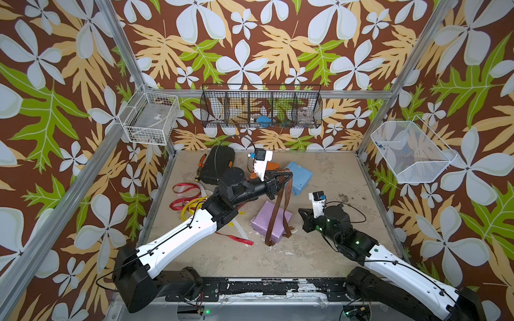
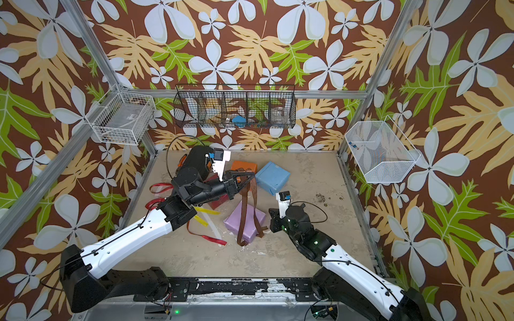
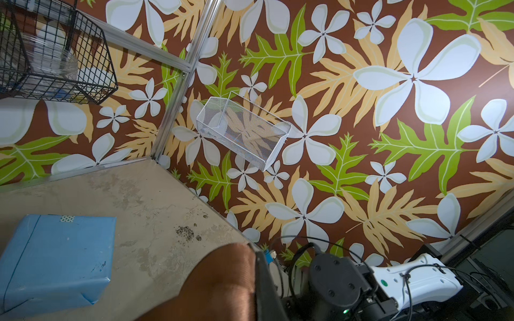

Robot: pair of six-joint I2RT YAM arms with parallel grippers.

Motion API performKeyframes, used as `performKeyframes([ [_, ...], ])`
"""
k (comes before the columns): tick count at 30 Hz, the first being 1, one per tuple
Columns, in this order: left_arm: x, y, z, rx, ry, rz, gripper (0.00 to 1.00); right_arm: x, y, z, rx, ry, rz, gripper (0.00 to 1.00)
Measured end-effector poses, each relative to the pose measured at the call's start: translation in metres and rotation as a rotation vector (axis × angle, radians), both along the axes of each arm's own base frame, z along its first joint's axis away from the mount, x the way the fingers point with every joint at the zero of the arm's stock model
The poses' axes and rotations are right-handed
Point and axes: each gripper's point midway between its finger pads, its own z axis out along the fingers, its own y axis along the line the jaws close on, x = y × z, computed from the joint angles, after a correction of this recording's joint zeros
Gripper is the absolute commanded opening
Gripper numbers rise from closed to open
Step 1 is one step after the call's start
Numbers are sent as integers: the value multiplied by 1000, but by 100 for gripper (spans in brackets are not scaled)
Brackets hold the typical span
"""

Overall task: Untie the ribbon bows on the gift boxes
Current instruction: Place the ribbon at the center of the board.

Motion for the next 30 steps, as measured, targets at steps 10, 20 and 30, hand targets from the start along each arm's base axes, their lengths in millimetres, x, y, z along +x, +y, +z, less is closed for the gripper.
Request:
performKeyframes([
  [10, 6, 3, -12, 24, 27, 21, 0, -34, 33, -58, -27, 118, 265, 65],
  [20, 7, 3, -12, 27, 30, 22, 0, -41, 63, -84, -33, 113, 391, 73],
  [30, 1, 10, -8, 20, 24, 24, 0, 6, 61, -79, -52, 29, 203, 1],
])
